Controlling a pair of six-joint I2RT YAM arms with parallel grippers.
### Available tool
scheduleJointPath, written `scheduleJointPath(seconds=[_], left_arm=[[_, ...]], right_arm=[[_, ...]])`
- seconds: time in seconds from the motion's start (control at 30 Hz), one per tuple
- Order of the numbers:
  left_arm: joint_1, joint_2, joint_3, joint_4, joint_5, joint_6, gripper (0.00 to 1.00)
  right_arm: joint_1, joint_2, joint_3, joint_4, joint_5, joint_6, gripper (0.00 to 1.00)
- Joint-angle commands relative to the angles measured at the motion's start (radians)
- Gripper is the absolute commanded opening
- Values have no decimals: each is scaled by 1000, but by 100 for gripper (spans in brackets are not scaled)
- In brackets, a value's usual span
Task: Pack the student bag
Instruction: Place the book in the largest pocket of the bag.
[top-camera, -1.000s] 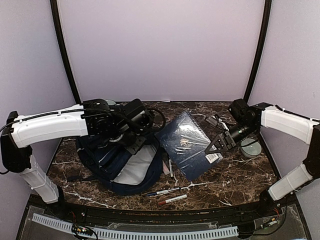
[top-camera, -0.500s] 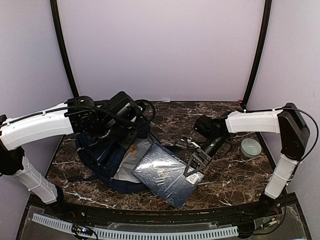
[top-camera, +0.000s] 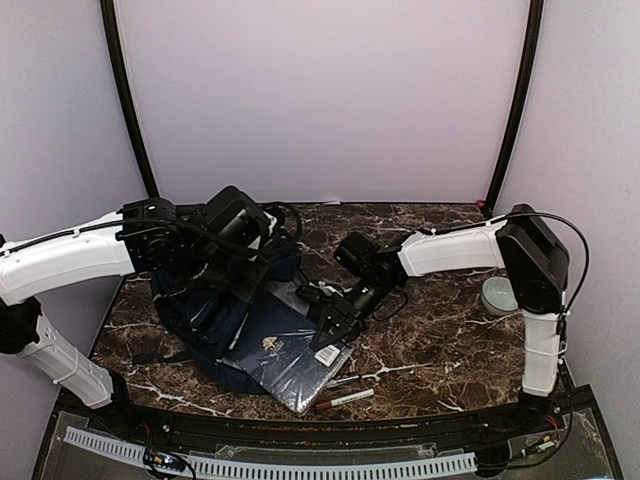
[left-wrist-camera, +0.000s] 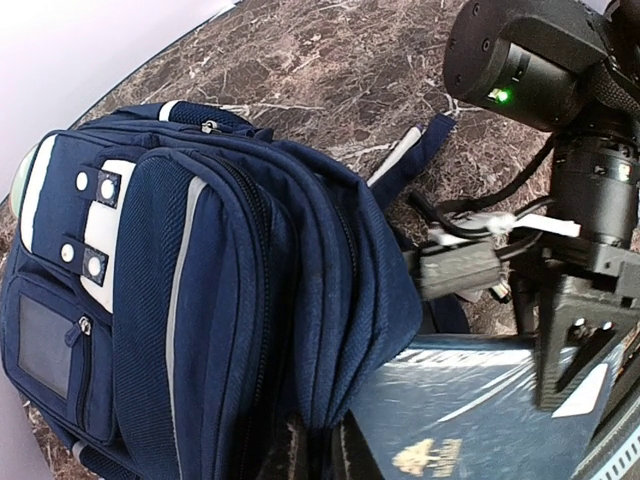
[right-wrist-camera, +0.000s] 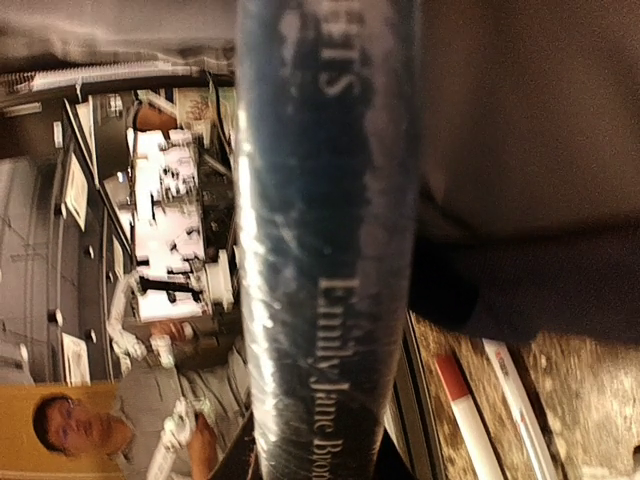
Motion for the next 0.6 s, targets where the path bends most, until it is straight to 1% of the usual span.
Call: scheduleJointPath(seconds=[0.0, 0.07, 0.2, 0.27, 0.33, 0.4, 0.5, 0.57], left_arm=[[-17, -49, 8, 96, 8, -20, 0], [-27, -46, 8, 96, 6, -17, 0], [-43, -48, 6, 98, 6, -21, 0], [-49, -52, -2, 104, 11, -19, 0], [-58, -52, -7, 109, 14, -18, 0], [-67, -52, -13, 118, 16, -19, 0], [-81, -52, -20, 124, 20, -26, 0], [-90, -52, -27, 122, 17, -32, 0]], right_arm=[[18, -22, -15, 486, -76, 416, 0], [18, -16, -41, 670, -66, 557, 0], [19, 25, -48, 919, -47, 761, 0], [16, 73, -37, 1029, -39, 866, 0], [16, 123, -25, 1180, -36, 978, 0], [15, 183, 21, 1221, -38, 1018, 0], [11, 262, 106, 1185, -25, 1000, 0], [12, 291, 133, 1170, -8, 995, 0]])
